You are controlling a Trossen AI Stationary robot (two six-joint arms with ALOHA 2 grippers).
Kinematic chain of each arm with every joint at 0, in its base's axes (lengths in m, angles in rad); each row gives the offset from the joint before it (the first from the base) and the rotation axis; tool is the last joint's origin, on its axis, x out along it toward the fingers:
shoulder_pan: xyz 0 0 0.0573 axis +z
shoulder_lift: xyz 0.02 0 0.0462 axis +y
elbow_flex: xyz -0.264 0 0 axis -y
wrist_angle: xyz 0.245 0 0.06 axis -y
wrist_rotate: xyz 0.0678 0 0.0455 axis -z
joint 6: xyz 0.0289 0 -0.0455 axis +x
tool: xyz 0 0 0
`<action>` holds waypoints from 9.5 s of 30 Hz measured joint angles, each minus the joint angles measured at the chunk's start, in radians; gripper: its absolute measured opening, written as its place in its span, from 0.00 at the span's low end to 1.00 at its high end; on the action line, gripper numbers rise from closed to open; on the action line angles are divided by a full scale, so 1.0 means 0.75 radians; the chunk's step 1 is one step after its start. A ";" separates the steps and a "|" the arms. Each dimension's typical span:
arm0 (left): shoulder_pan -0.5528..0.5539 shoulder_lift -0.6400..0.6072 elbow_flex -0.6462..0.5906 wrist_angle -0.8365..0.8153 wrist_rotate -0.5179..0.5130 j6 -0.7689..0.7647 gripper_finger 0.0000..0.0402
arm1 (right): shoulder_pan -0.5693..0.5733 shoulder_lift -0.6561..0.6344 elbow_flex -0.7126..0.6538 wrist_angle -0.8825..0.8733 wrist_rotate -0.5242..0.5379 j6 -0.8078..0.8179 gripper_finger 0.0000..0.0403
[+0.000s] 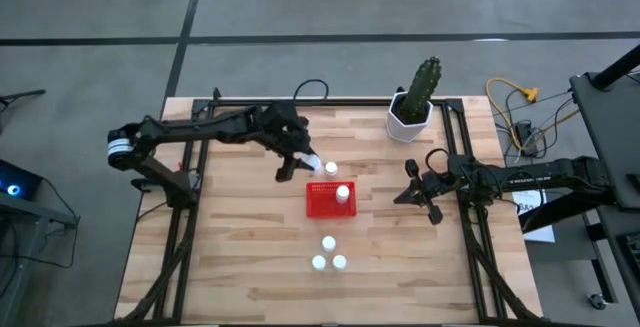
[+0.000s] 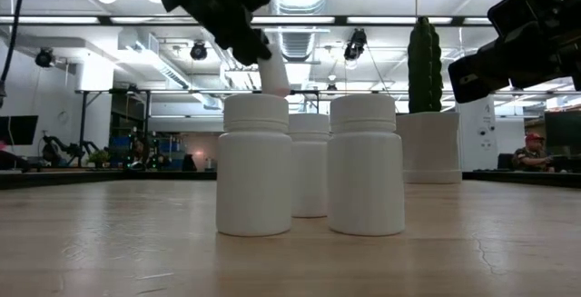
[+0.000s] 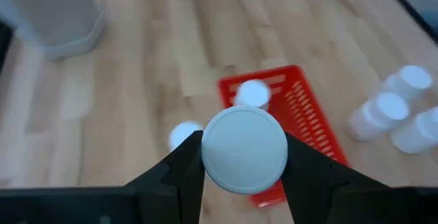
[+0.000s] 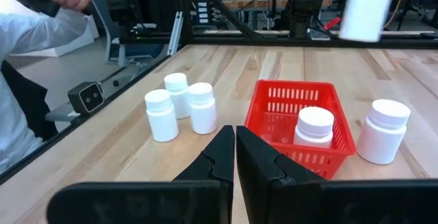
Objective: Pick and place pill bottles into a basket
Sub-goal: Put the white pill bottle into the red basket
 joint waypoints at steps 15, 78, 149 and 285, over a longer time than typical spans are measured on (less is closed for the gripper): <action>-0.204 0.234 0.001 0.162 -0.007 0.005 0.35 | 0.000 0.000 0.000 -0.009 0.000 -0.003 0.02; -0.206 0.520 0.032 0.349 -0.142 0.034 0.49 | 0.000 0.015 -0.003 -0.028 0.000 -0.001 0.02; -0.120 -0.163 -0.547 0.868 -0.344 -0.107 0.61 | 0.000 0.036 -0.004 -0.019 0.005 0.005 0.02; -0.178 -1.271 -1.514 0.907 -0.489 -0.385 0.61 | -0.097 1.211 1.132 -0.384 0.690 -0.419 0.56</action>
